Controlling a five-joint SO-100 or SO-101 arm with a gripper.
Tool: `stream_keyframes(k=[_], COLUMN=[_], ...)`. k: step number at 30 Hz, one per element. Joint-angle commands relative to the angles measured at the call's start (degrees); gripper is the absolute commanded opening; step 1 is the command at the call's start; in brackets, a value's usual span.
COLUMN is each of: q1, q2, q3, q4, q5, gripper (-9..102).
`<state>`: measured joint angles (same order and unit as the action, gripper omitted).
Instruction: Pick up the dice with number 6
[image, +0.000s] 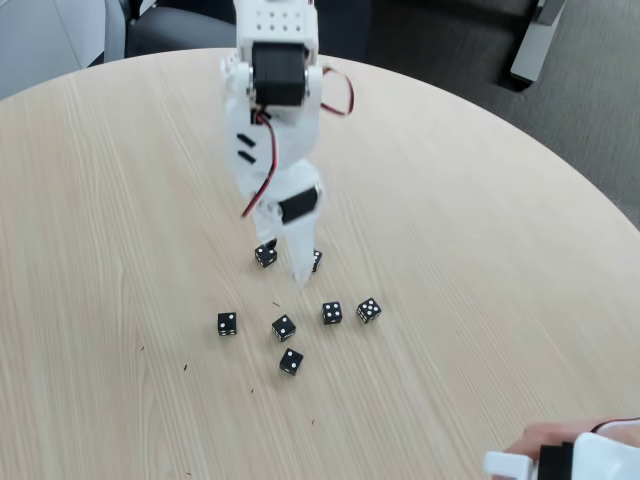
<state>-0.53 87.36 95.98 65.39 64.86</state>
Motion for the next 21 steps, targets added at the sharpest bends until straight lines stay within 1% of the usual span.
stream_keyframes(k=[1, 5, 14, 21], q1=[0.18, 0.18, 0.53, 0.53], q2=[-0.09, -0.09, -0.79, -4.48], q3=[-2.72, -2.46, -1.67, -1.67], q4=[0.09, -0.26, -0.35, -0.44], q5=[6.15, 12.39, 14.33, 15.29], gripper=[25, 26, 26, 26])
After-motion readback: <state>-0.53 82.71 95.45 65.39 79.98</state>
